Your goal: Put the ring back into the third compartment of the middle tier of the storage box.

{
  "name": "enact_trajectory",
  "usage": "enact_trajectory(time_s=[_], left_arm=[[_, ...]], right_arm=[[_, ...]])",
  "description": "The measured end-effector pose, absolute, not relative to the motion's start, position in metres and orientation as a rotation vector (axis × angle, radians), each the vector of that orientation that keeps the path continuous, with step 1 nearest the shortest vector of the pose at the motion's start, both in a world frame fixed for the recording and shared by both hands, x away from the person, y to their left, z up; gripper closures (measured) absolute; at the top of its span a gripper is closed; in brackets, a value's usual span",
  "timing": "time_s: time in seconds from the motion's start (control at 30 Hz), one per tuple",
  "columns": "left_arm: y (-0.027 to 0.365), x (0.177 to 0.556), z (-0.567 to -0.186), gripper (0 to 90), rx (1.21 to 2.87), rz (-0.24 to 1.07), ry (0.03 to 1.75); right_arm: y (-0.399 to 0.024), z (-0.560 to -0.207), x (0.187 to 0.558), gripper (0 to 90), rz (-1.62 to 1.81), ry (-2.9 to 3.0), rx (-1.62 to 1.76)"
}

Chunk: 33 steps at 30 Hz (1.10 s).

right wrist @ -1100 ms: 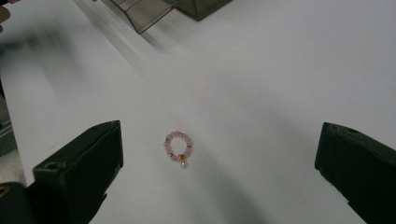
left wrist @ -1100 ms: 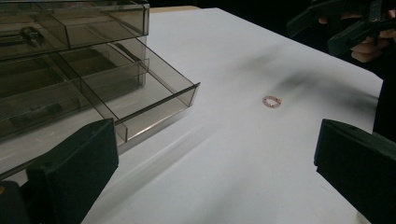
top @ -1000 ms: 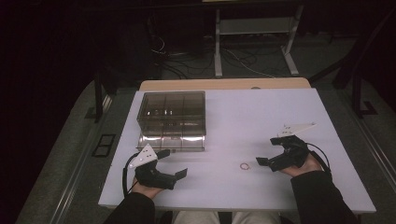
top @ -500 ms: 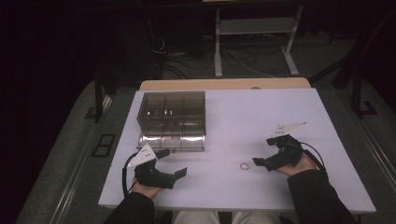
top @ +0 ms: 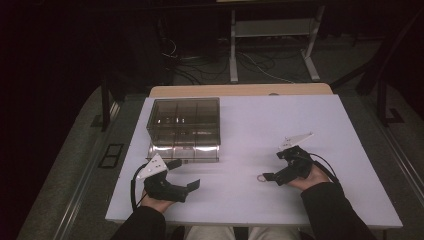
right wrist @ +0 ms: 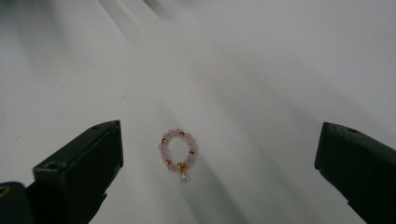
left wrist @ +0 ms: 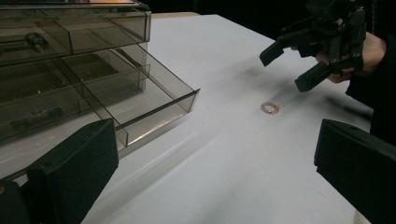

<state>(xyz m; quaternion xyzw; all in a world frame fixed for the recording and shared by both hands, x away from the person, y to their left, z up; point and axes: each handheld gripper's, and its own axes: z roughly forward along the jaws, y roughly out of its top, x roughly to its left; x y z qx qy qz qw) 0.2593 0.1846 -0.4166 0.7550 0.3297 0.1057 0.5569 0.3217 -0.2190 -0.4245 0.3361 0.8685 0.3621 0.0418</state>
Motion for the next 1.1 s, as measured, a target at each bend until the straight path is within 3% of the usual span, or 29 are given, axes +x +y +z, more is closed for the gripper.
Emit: enact_trajectory(time_s=[0.53,0.63,0.8,0.87,1.1], left_arm=[[0.185,0.260,-0.417,0.0,1.777,0.249,0.775],[0.185,0.260,-0.417,0.0,1.781,0.247,0.775],[0.185,0.260,-0.417,0.0,1.781,0.246,0.775],[0.185,0.260,-0.417,0.0,1.781,0.246,0.775],[0.185,0.260,-0.417,0.0,1.782,0.244,0.774]], right_arm=[[-0.203,-0.436,0.327,0.5,1.050,2.692,0.977],[-0.204,-0.436,0.327,14.6,1.082,2.713,0.946],[-0.201,-0.436,0.328,14.8,1.071,2.707,0.926],[-0.202,-0.437,0.328,23.2,1.069,2.719,0.912],[-0.202,-0.436,0.328,39.5,1.066,2.735,0.885]])
